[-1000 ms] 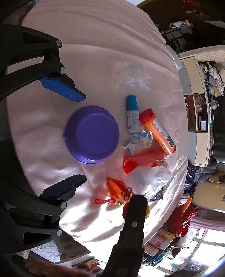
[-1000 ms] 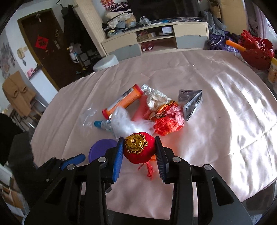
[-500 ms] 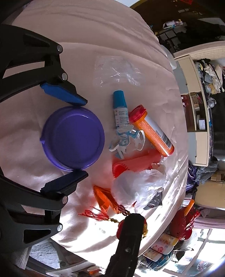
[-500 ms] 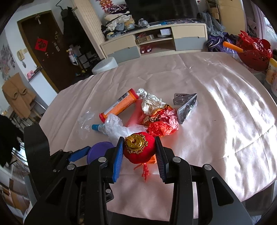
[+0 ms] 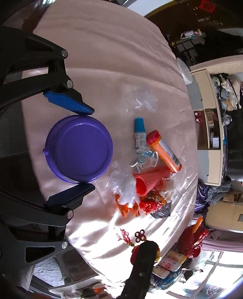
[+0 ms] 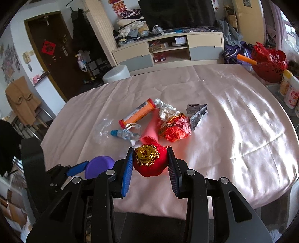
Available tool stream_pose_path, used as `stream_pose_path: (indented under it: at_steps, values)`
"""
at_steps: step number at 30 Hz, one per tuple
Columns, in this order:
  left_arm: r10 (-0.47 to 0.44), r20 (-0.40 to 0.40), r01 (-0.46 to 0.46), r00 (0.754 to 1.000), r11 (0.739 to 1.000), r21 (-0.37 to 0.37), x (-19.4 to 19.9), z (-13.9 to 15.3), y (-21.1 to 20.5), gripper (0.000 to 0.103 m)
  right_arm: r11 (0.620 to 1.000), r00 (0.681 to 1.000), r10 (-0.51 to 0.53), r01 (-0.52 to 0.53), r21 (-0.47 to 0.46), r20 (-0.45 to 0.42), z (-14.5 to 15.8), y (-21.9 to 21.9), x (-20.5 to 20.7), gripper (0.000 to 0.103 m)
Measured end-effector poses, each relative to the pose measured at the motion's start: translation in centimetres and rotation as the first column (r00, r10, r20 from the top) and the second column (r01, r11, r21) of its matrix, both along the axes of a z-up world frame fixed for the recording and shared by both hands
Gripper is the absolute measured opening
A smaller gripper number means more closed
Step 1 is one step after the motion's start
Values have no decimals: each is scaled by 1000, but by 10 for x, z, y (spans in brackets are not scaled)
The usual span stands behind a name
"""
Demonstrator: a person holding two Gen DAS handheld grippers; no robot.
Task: Collect trash
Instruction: 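Carry lid and ornament to the black bin and open both tools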
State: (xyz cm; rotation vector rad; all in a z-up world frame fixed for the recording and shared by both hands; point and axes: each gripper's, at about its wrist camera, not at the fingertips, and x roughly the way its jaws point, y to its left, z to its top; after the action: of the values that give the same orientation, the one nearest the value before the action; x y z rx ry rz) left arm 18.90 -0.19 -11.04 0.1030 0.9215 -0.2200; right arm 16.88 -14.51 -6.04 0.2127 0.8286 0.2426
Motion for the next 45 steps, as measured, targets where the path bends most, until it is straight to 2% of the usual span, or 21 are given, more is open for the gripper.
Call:
stream_pose_path:
  at_steps: [8,14,21,27,32,40,45]
  values:
    - [2,21,-2,1000,999,-36,-58,35,4,71,1000,1000,-6,6,-13,13,13,-3,-42,36]
    - [0,0,0,1000,998,-55,-100,38,-1,72,999,1000,-1,0,-47,-4,3,-5,-73,36]
    - [-20,-103,10,995,996,-90,-130,-6,-10,72,994,995,46,-55,-94,-91,-37,-4,-94,36]
    - [-43,-192,31,980,997,-63,-137,-49,-22,72,997,975,76,-81,-14,-208,-74,-7,-92,36]
    - [-45,-262,25,964,997,-77,-135,-77,-24,72,997,962,61,-72,-30,-266,-100,-2,-91,36]
    - [-52,-299,29,953,996,-84,-141,-104,-19,72,996,947,46,-66,-55,-319,-129,4,-93,37]
    - [-46,-318,21,947,996,-81,-137,-114,-12,73,996,943,49,-69,-50,-329,-132,1,-93,37]
